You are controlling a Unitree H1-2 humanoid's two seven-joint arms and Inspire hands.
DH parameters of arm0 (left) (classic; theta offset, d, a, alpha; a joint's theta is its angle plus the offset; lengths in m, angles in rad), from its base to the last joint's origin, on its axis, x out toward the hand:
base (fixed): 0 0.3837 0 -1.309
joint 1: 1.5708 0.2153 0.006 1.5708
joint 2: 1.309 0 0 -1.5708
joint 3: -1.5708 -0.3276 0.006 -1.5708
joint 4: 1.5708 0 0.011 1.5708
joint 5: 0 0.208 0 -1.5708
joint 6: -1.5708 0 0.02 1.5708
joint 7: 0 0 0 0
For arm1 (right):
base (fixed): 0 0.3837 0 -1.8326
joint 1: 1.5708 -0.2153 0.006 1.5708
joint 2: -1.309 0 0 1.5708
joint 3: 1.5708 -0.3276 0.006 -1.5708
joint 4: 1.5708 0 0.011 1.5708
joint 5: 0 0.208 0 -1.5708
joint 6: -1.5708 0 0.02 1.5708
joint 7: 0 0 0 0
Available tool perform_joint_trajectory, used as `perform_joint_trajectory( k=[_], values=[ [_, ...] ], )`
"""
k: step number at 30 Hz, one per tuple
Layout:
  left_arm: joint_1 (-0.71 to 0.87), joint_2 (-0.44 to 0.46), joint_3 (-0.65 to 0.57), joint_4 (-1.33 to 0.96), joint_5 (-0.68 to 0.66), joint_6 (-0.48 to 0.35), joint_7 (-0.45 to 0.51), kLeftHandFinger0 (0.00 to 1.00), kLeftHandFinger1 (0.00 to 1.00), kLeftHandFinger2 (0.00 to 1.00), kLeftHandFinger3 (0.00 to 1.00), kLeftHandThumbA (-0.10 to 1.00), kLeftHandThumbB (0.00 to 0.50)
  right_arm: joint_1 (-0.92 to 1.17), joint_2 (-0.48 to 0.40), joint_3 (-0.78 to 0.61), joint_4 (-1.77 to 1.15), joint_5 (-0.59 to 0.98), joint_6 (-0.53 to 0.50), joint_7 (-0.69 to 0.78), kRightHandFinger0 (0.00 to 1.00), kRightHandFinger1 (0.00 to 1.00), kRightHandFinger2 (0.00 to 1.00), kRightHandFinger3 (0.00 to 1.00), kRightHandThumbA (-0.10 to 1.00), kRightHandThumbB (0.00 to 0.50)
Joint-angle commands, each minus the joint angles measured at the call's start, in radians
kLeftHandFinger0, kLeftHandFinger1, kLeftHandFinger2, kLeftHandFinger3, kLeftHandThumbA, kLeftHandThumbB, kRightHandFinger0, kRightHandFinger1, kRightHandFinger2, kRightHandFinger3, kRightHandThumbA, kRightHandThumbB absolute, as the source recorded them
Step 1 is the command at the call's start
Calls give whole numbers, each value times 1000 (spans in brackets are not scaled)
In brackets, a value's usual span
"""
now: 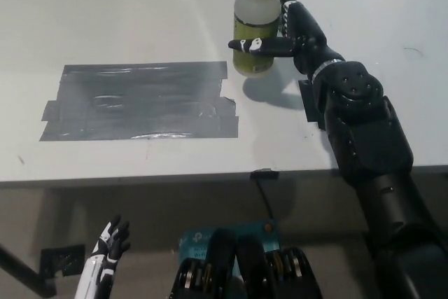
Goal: A person hands a spray bottle to the robot which it grabs with its right hand and places on the black spot infront of it on the table
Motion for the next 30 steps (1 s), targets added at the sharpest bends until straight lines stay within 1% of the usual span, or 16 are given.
perform_joint_trajectory(
  k=[1, 5, 8, 13, 16, 17, 18, 19, 20, 21, 22, 24, 25, 26, 27, 30],
  values=[
    [0, 6, -7, -37, 14, 1, -4, 1000, 1000, 1000, 1000, 905, 50, -74, 4, -6, -7, 23, -42, 18, 1000, 1000, 1000, 1000, 1000, 465],
    [0, 4, -8, -40, 9, 1, -7, 1000, 1000, 1000, 1000, 897, 51, -77, 11, -11, 1, 24, -35, 7, 1000, 1000, 1000, 1000, 1000, 500],
    [-1, 7, -7, -40, 12, 5, -8, 1000, 1000, 1000, 1000, 907, 60, -89, 23, -30, 14, 44, -31, 2, 1000, 1000, 1000, 1000, 1000, 500],
    [-5, 9, -6, -45, 13, 15, -10, 1000, 1000, 1000, 1000, 899, 48, -109, 29, -25, 18, 28, -45, -1, 1000, 1000, 1000, 1000, 1000, 500],
    [-5, 11, -6, -44, 14, 11, -11, 1000, 1000, 1000, 1000, 898, 41, -118, 23, 10, 19, -21, -51, -14, 1000, 1000, 1000, 1000, 1000, 478],
    [-6, 11, -6, -43, 17, 8, -10, 1000, 1000, 1000, 1000, 902, 38, -124, 27, 18, 33, -49, -56, -55, 1000, 1000, 1000, 1000, 986, 420],
    [-4, 11, -6, -47, 15, 12, -11, 1000, 1000, 1000, 1000, 902, 38, -133, 33, 19, 43, -71, -24, -100, 1000, 996, 1000, 1000, 794, 399],
    [-2, 11, -7, -50, 16, 15, -11, 1000, 1000, 1000, 1000, 901, 33, -144, 40, 9, 65, -74, -1, -136, 557, 439, 537, 681, 239, 133],
    [-2, 10, -6, -52, 17, 16, -10, 1000, 1000, 1000, 1000, 898, 24, -149, 42, 13, 83, -90, 0, -163, 82, 148, 285, 347, 228, 299],
    [-1, 8, -6, -54, 19, 17, -8, 1000, 1000, 1000, 1000, 897, 23, -152, 41, 25, 101, -114, -5, -190, 16, 105, 327, 363, 155, 303],
    [3, 10, -8, -57, 21, 14, -10, 1000, 1000, 1000, 1000, 899, 9, -142, 43, 23, 109, -118, -33, -201, 1, 112, 383, 296, 72, 285],
    [-1, 10, -8, -57, 20, 13, -10, 1000, 1000, 1000, 1000, 903, 11, -139, 43, 9, 123, -97, -51, -195, 0, 169, 458, 348, 68, 276],
    [-4, 9, -7, -54, 17, 10, -11, 1000, 1000, 1000, 1000, 903, 4, -134, 41, 8, 119, -94, -52, -190, 0, 193, 476, 399, 122, 287],
    [-5, 9, -7, -53, 14, 10, -12, 1000, 1000, 1000, 1000, 904, 4, -128, 40, 7, 115, -93, -54, -187, 0, 195, 482, 405, 135, 287],
    [-5, 9, -7, -52, 15, 9, -11, 1000, 1000, 1000, 1000, 915, 7, -121, 34, 20, 112, -109, -67, -189, 0, 223, 517, 460, 93, 267],
    [-7, 11, -6, -51, 19, 13, -10, 1000, 1000, 1000, 1000, 938, 11, -111, 23, 34, 105, -129, -74, -191, 0, 236, 537, 385, 111, 256]
  ],
)
